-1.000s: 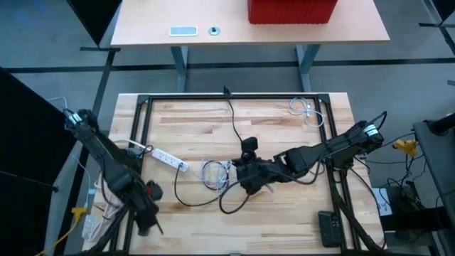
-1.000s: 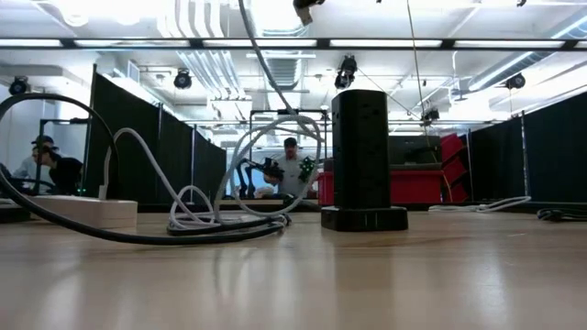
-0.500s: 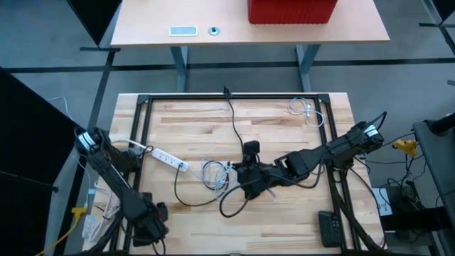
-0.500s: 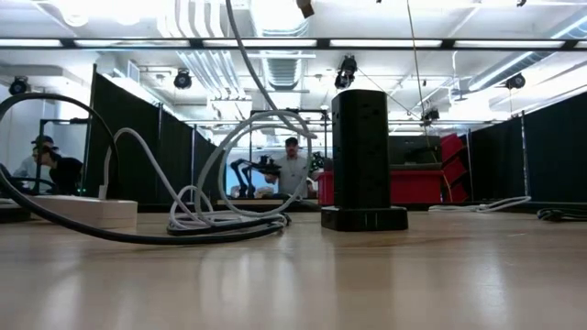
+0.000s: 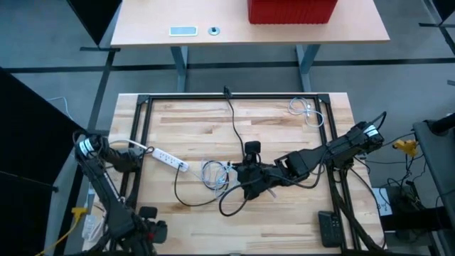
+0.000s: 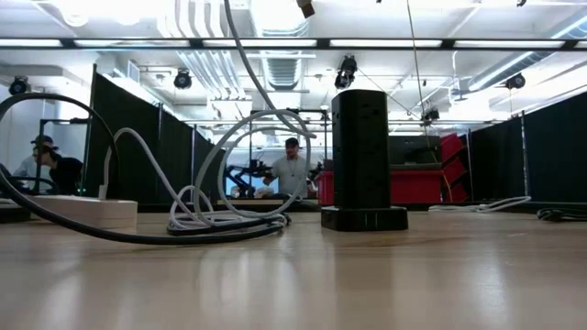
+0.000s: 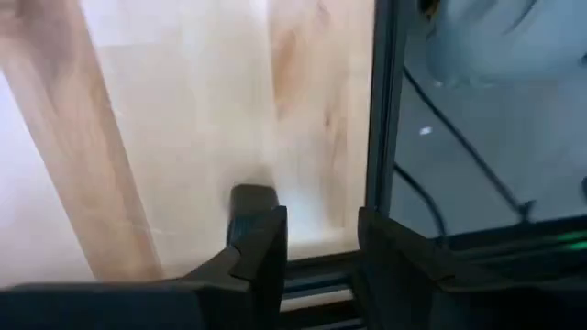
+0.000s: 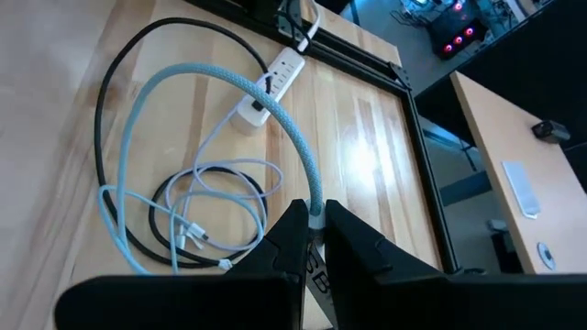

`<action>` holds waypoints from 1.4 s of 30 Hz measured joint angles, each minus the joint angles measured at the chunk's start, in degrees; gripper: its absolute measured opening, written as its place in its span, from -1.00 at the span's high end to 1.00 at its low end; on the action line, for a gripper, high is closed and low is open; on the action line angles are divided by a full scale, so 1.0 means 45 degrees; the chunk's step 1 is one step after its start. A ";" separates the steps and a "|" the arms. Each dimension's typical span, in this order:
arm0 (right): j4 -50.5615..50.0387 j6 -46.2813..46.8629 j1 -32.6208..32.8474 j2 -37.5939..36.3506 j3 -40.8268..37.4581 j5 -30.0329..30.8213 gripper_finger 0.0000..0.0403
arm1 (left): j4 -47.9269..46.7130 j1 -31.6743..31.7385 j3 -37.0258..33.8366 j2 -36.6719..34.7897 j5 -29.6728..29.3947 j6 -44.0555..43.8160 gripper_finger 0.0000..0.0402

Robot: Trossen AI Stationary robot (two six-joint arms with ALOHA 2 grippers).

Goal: Insert USB
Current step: Insert the light blue charger cable into the black charger adapter

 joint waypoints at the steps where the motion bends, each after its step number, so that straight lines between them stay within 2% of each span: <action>1: 0.0000 0.0005 0.0000 0.0000 0.0000 0.0000 0.94 | 0.0003 -0.0141 -0.0044 0.0082 0.0005 0.0007 0.33; 10: -0.0005 0.0138 0.0000 0.0000 0.0000 -0.0024 0.94 | -0.0051 -0.0326 -0.0628 0.0232 0.0270 -0.0753 -0.13; 13: -0.0005 0.0187 0.0000 0.0000 0.0000 -0.0048 0.94 | 0.0012 -0.0323 -0.1031 0.0224 0.0738 -0.0945 -0.28; 18: -0.0005 0.0189 0.0000 0.0000 0.0000 -0.0155 0.94 | 0.0112 -0.0326 -0.1739 0.0224 0.1122 -0.0961 -0.44; 22: -0.0010 0.0320 0.0000 0.0000 0.0000 -0.0385 0.94 | 0.0858 -0.0309 -0.2234 0.0224 0.1118 -0.0936 -0.48; 31: -0.0019 0.0432 0.0000 0.0005 -0.0005 -0.0495 0.94 | 0.1353 -0.0318 -0.3076 0.0224 0.1124 -0.1011 -0.39; 37: -0.0037 0.0503 0.0000 0.0005 -0.0005 -0.0495 0.94 | 0.2572 -0.0390 -0.3152 0.0224 0.0335 -0.1191 -0.38; 42: -0.0058 0.0522 0.0000 0.0005 -0.0005 -0.0495 0.94 | 0.2357 -0.0479 -0.3171 0.0224 0.0093 -0.1388 -0.38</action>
